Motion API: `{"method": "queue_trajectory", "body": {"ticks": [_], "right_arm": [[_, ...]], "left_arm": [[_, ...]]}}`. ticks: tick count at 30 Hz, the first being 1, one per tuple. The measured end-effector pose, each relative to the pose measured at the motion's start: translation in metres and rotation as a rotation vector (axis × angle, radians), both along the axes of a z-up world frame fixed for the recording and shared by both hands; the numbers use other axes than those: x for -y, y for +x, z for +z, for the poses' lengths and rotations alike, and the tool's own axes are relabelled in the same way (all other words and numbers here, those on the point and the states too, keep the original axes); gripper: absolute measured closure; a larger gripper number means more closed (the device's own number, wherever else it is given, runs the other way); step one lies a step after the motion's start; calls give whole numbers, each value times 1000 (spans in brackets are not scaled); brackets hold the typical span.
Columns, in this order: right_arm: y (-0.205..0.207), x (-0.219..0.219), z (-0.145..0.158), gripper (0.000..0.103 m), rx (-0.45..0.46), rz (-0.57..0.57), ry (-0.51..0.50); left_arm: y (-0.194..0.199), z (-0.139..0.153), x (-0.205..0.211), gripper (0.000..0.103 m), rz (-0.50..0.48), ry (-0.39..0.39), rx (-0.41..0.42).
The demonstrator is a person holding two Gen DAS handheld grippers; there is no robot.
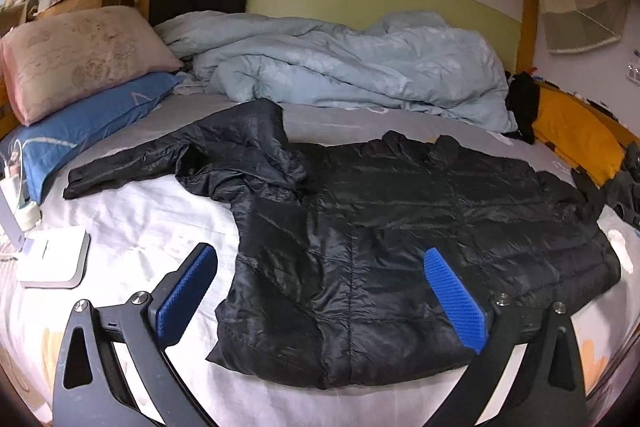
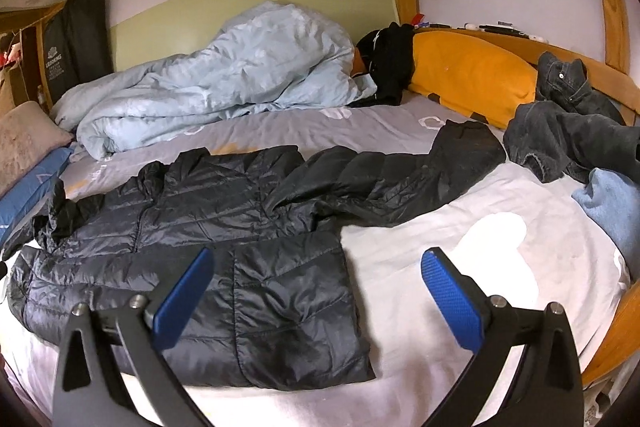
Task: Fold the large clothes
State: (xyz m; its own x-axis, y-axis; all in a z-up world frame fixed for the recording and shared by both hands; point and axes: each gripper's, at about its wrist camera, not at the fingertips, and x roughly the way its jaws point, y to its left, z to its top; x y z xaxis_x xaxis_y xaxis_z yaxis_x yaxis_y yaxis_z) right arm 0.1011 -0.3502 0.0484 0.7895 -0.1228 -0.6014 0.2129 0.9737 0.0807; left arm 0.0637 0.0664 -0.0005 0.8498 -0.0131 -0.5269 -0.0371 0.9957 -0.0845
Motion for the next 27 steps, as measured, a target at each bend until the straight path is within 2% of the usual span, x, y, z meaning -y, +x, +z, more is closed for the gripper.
{"method": "queue_trajectory", "body": {"ticks": [4,6,8,12,15,18,23,25,27], "right_arm": [[4,-1,-2,0,-26,7,-2],[6,-2,-3,0,-38,20,-2],[7,-4,-1,0,-35,26,-8],[9,-8,3,0,-28,53,-16],[12,-5,8,0,-17,57,-11],[17,4,21,0,6,52,-1],[28,38,53,0,74,12,117],[36,51,61,0,92,2,148],[46,63,64,0,101,-29,156]], "left_arm": [[-4,1,9,0,20,66,38],[-13,5,13,0,106,124,122],[-21,9,17,0,130,123,162],[-30,17,25,0,46,106,204],[-27,27,28,0,-11,57,188],[-18,48,37,0,-72,69,183],[4,89,62,0,-132,126,227],[15,96,64,0,-140,106,234],[30,93,65,0,-162,50,208]]}}
